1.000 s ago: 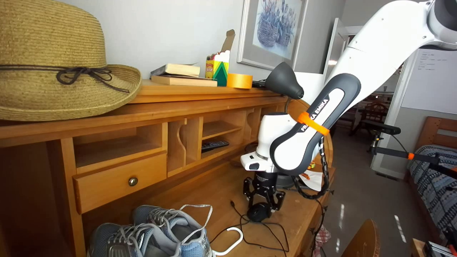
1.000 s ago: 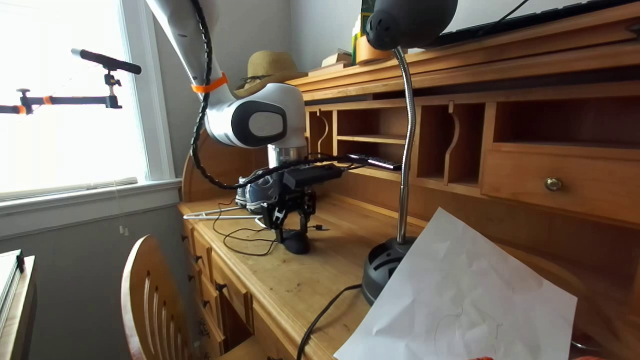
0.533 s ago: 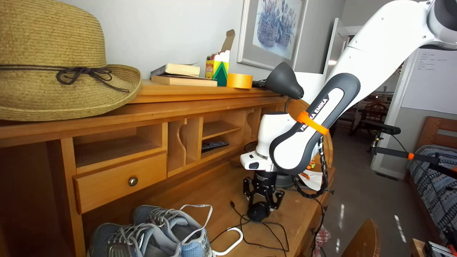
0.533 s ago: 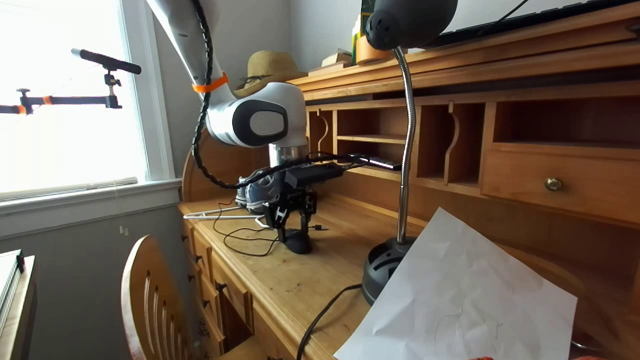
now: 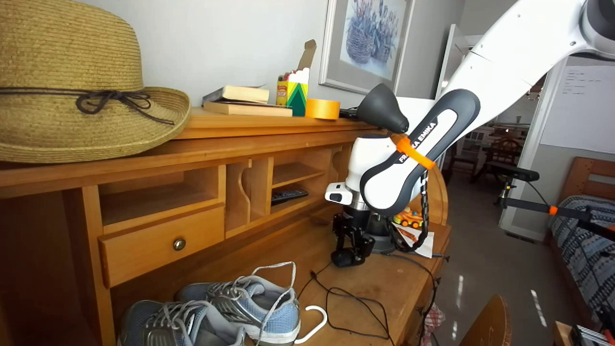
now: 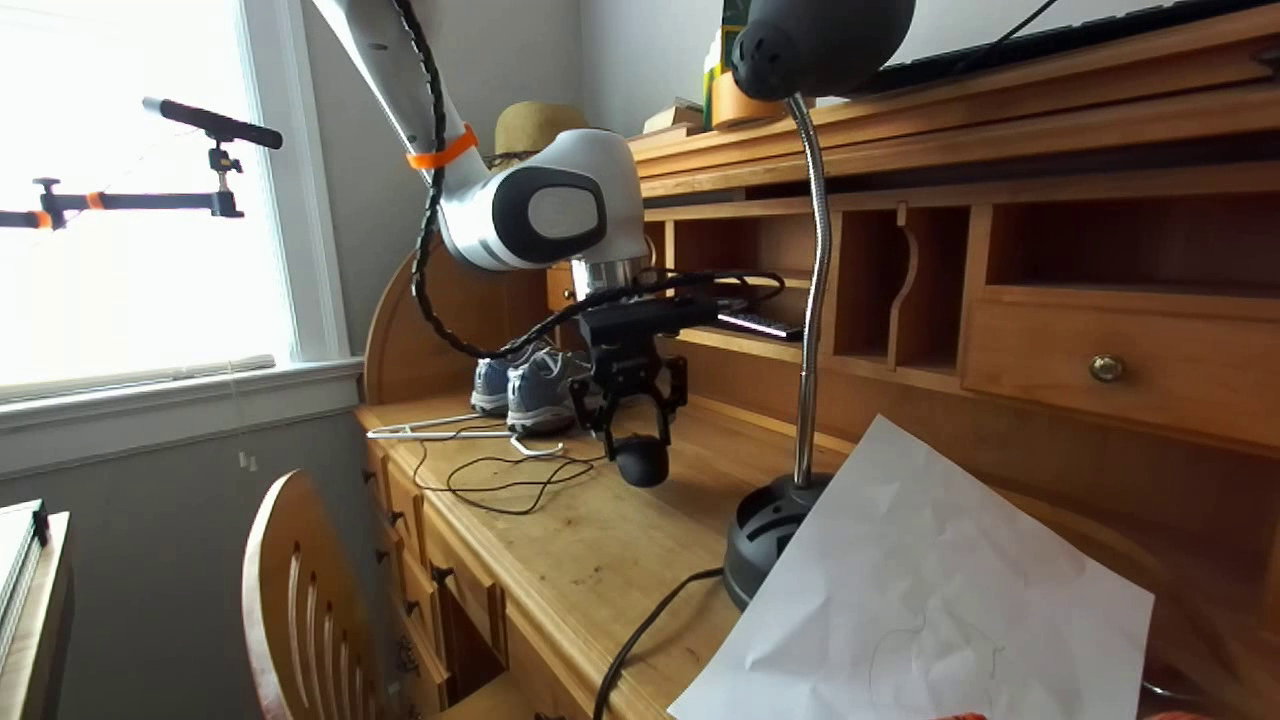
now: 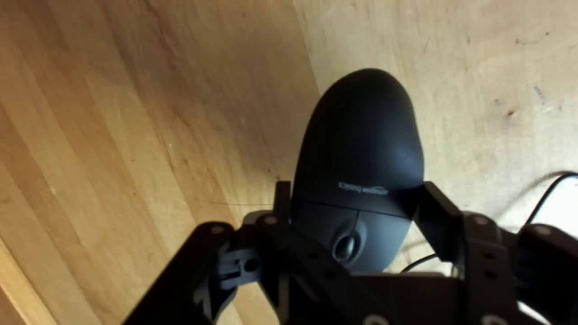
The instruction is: Turn the mouse to the right
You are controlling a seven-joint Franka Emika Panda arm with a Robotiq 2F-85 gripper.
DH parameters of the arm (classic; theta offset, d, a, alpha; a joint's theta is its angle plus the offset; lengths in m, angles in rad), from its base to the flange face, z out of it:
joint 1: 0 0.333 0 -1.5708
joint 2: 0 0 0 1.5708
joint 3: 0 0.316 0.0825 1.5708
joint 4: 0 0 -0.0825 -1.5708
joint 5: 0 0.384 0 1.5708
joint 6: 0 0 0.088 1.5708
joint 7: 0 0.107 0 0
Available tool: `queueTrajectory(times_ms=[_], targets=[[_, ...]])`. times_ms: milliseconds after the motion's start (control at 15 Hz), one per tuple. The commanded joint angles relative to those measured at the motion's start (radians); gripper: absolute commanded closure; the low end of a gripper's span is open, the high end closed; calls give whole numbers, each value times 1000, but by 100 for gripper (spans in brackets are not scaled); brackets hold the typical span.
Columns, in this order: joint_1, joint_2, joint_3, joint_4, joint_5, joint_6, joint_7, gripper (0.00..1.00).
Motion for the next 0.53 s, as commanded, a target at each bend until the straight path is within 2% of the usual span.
queueTrajectory(times_ms=[0, 467], targets=[[34, -4, -47, 18, -17, -18, 210, 56], [13, 25, -53, 40, 5, 1, 556, 56]])
